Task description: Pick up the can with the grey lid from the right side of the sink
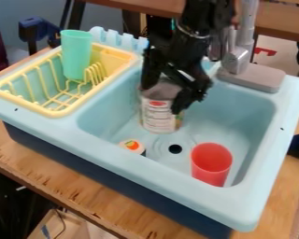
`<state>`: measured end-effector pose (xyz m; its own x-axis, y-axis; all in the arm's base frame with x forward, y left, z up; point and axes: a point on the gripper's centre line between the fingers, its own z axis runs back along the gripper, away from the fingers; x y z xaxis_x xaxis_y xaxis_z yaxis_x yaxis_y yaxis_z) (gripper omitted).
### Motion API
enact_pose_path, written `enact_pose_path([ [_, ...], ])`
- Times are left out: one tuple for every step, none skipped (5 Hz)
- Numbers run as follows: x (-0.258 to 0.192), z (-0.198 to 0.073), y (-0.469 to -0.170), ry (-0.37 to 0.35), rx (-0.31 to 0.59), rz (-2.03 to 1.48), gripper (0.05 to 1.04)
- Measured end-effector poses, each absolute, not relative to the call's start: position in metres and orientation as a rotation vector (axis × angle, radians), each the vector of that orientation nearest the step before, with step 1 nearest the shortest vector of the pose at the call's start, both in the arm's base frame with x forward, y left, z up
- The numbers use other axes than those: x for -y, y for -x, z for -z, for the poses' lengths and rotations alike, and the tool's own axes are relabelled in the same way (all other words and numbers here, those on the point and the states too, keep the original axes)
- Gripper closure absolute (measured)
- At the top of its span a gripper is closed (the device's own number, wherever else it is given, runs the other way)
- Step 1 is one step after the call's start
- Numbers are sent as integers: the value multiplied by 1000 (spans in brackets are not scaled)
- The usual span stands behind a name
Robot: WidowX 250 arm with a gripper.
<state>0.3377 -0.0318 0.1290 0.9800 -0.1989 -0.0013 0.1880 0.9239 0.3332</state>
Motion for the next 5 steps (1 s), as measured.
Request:
enact_pose_path([
  [26,-129,-337,-336,22,191,78],
  [27,-142,-335,-200,62,180,78],
  [33,-179,-326,-32,121,162,78],
  [21,-223,-303,-26,105,102,79],
  [1,-238,-279,-81,27,96,79],
])
